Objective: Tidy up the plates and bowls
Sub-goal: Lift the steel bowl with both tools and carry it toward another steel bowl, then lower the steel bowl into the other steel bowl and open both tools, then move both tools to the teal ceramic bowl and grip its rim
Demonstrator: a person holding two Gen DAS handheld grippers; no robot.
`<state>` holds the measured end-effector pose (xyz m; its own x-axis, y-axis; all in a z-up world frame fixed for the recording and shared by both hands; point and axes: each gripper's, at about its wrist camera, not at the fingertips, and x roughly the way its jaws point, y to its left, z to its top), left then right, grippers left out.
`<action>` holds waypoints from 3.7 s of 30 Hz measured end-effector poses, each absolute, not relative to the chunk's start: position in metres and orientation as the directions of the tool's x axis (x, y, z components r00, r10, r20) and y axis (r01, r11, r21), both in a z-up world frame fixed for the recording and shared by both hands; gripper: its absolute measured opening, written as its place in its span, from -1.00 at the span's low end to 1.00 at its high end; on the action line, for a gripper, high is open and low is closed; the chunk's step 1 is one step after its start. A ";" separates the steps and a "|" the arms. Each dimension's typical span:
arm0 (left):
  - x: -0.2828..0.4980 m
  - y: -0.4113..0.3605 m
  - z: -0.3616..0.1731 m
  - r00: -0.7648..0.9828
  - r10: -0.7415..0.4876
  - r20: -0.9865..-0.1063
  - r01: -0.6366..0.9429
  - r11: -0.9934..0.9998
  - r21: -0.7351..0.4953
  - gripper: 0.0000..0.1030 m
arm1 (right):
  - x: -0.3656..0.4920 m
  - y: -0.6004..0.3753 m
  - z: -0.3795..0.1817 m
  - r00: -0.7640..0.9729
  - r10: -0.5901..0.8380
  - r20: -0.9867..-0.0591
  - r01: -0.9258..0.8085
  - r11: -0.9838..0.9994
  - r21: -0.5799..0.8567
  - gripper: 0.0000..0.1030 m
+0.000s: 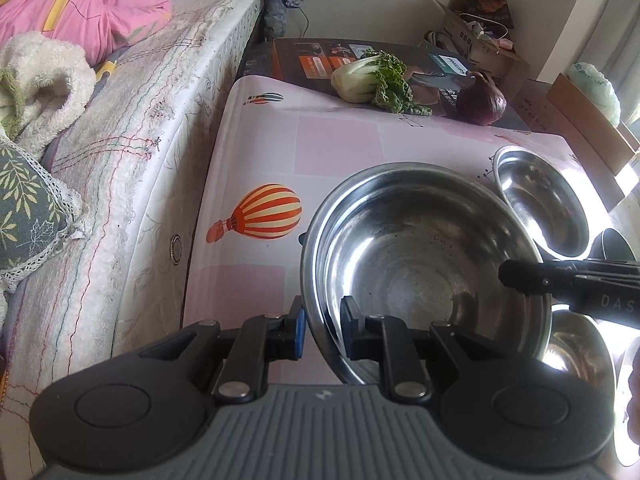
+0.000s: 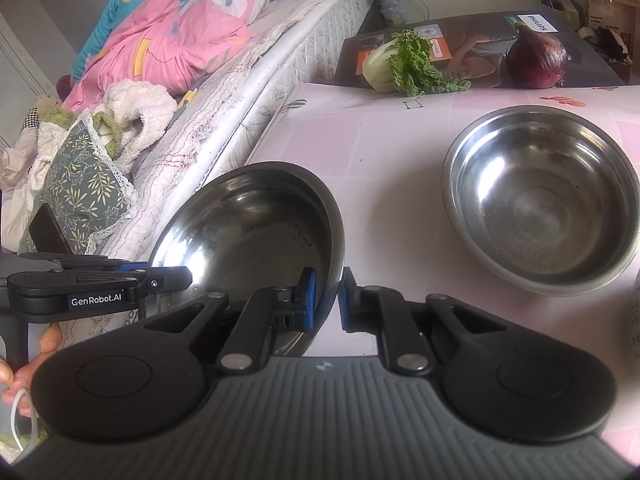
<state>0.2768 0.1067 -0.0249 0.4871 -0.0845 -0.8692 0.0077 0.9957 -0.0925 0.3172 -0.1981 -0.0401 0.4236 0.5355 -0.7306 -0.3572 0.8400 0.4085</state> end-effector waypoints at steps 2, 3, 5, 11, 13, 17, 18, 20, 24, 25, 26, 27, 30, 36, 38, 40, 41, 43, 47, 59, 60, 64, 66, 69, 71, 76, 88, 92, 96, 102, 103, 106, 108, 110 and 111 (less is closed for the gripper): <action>0.274 0.104 -0.021 0.492 -0.085 -0.867 0.012 0.996 -0.091 -0.63 | 0.315 -0.202 -0.037 0.429 0.537 -0.726 -0.356 0.840 0.411 -0.79; 0.273 0.103 -0.019 0.493 -0.086 -0.866 0.014 0.996 -0.090 -0.63 | 0.313 -0.204 -0.035 0.432 0.538 -0.724 -0.355 0.839 0.412 -0.79; 0.270 0.099 -0.016 0.497 -0.088 -0.863 0.019 0.996 -0.091 -0.63 | 0.310 -0.208 -0.031 0.437 0.538 -0.721 -0.351 0.840 0.414 -0.79; 0.261 0.084 -0.005 0.504 -0.096 -0.858 0.040 0.995 -0.089 -0.63 | 0.297 -0.225 -0.024 0.453 0.539 -0.710 -0.341 0.841 0.421 -0.79; 0.259 0.077 -0.002 0.505 -0.100 -0.857 0.047 0.995 -0.089 -0.63 | 0.292 -0.233 -0.022 0.459 0.540 -0.706 -0.333 0.841 0.427 -0.79; 0.256 0.062 0.003 0.507 -0.109 -0.855 0.069 0.994 -0.086 -0.63 | 0.284 -0.251 -0.019 0.475 0.537 -0.697 -0.314 0.844 0.436 -0.79; 0.256 0.058 0.004 0.507 -0.111 -0.855 0.073 0.994 -0.085 -0.63 | 0.282 -0.256 -0.018 0.479 0.537 -0.695 -0.307 0.844 0.440 -0.79; 0.256 0.050 0.006 0.503 -0.118 -0.856 0.085 0.993 -0.087 -0.63 | 0.278 -0.266 -0.017 0.487 0.534 -0.691 -0.296 0.846 0.444 -0.79; 0.256 0.030 0.006 0.494 -0.135 -0.859 0.113 0.989 -0.091 -0.63 | 0.272 -0.288 -0.015 0.507 0.522 -0.686 -0.269 0.852 0.449 -0.79; 0.257 0.025 0.006 0.491 -0.140 -0.860 0.121 0.988 -0.092 -0.63 | 0.271 -0.293 -0.015 0.513 0.518 -0.685 -0.262 0.854 0.449 -0.79; 0.259 0.021 0.006 0.488 -0.143 -0.861 0.128 0.988 -0.091 -0.63 | 0.270 -0.299 -0.015 0.518 0.513 -0.685 -0.254 0.856 0.450 -0.79; 0.261 0.014 0.006 0.484 -0.147 -0.862 0.136 0.986 -0.092 -0.63 | 0.269 -0.306 -0.016 0.524 0.508 -0.684 -0.243 0.859 0.451 -0.79; 0.268 -0.003 0.005 0.472 -0.158 -0.867 0.159 0.983 -0.093 -0.63 | 0.270 -0.325 -0.017 0.539 0.495 -0.681 -0.217 0.864 0.455 -0.79; 0.292 -0.036 0.002 0.442 -0.186 -0.878 0.201 0.974 -0.105 -0.63 | 0.285 -0.363 -0.021 0.568 0.462 -0.682 -0.160 0.874 0.458 -0.78; 0.304 -0.048 0.000 0.432 -0.196 -0.880 0.214 0.971 -0.111 -0.63 | 0.293 -0.373 -0.022 0.574 0.449 -0.684 -0.146 0.879 0.455 -0.78; 0.316 -0.058 -0.003 0.423 -0.201 -0.883 0.216 0.969 -0.117 -0.63 | 0.304 -0.380 -0.023 0.579 0.437 -0.689 -0.133 0.884 0.449 -0.78; 0.322 -0.062 -0.004 0.422 -0.201 -0.884 0.219 0.969 -0.116 -0.63 | 0.310 -0.384 -0.024 0.581 0.429 -0.692 -0.125 0.886 0.446 -0.78; 0.333 -0.071 -0.007 0.421 -0.194 -0.886 0.222 0.969 -0.107 -0.63 | 0.323 -0.390 -0.026 0.583 0.417 -0.697 -0.118 0.892 0.436 -0.78; 0.358 -0.084 -0.013 0.414 -0.181 -0.892 0.222 0.970 -0.093 -0.63 | 0.352 -0.397 -0.033 0.582 0.398 -0.709 -0.106 0.902 0.419 -0.77; 0.404 -0.096 -0.043 0.397 -0.148 -0.906 0.210 0.975 -0.067 -0.49 | 0.414 -0.392 -0.063 0.576 0.355 -0.736 -0.118 0.927 0.355 -0.70; 0.404 -0.096 -0.043 0.404 -0.146 -0.903 0.211 0.975 -0.063 -0.46 | 0.417 -0.391 -0.064 0.578 0.353 -0.736 -0.120 0.929 0.351 -0.66; 0.404 -0.094 -0.037 0.430 -0.135 -0.893 0.208 0.977 -0.047 -0.29 | 0.420 -0.393 -0.065 0.586 0.356 -0.728 -0.120 0.926 0.357 -0.53; 0.403 -0.091 -0.034 0.433 -0.145 -0.890 0.204 0.977 -0.060 -0.19 | 0.418 -0.397 -0.064 0.589 0.369 -0.719 -0.113 0.918 0.379 -0.47; 0.396 -0.088 -0.024 0.457 -0.146 -0.877 0.202 0.978 -0.057 -0.02 | 0.413 -0.405 -0.060 0.599 0.396 -0.696 -0.103 0.900 0.424 -0.43; 0.388 -0.086 -0.014 0.481 -0.149 -0.864 0.209 0.977 -0.052 0.09 | 0.405 -0.412 -0.054 0.602 0.425 -0.676 -0.099 0.880 0.464 -0.39; 0.359 -0.082 0.017 0.548 -0.170 -0.819 0.230 0.972 -0.048 0.47 | 0.372 -0.429 -0.027 0.624 0.477 -0.620 -0.120 0.841 0.527 -0.14; 0.266 -0.091 0.054 0.602 -0.304 -0.739 0.328 0.937 -0.118 0.99 | 0.256 -0.457 0.029 0.670 0.445 -0.593 -0.147 0.864 0.482 0.14; 0.245 -0.097 0.051 0.593 -0.341 -0.729 0.347 0.926 -0.150 0.99 | 0.226 -0.468 0.031 0.671 0.432 -0.603 -0.122 0.867 0.484 0.15; 0.231 -0.103 0.045 0.595 -0.349 -0.724 0.347 0.924 -0.160 0.99 | 0.203 -0.476 0.029 0.674 0.417 -0.610 -0.105 0.871 0.480 0.16; 0.218 -0.115 0.036 0.573 -0.373 -0.729 0.389 0.907 -0.158 0.99 | 0.183 -0.488 0.025 0.675 0.403 -0.618 -0.080 0.873 0.481 0.17; 0.217 -0.117 0.036 0.575 -0.374 -0.728 0.392 0.907 -0.156 0.99 | 0.183 -0.489 0.025 0.674 0.402 -0.619 -0.077 0.872 0.483 0.17; 0.214 -0.121 0.035 0.572 -0.376 -0.729 0.398 0.904 -0.155 0.99 | 0.182 -0.491 0.025 0.676 0.402 -0.618 -0.073 0.870 0.487 0.17; 0.216 -0.123 0.034 0.561 -0.377 -0.737 0.402 0.902 -0.156 0.99 | 0.181 -0.493 0.023 0.677 0.404 -0.616 -0.070 0.868 0.492 0.17; 0.218 -0.124 0.034 0.553 -0.376 -0.743 0.403 0.902 -0.157 0.99 | 0.182 -0.494 0.023 0.676 0.404 -0.616 -0.068 0.867 0.494 0.18; 0.218 -0.124 0.033 0.554 -0.376 -0.743 0.403 0.902 -0.156 0.99 | 0.182 -0.495 0.022 0.676 0.404 -0.616 -0.068 0.867 0.494 0.18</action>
<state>0.2179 -0.1244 0.0332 0.5535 -0.3759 -0.7432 0.4033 0.9017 -0.1557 0.1818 -0.4947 0.0224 0.6761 0.4040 -0.6161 -0.0676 0.8667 0.4942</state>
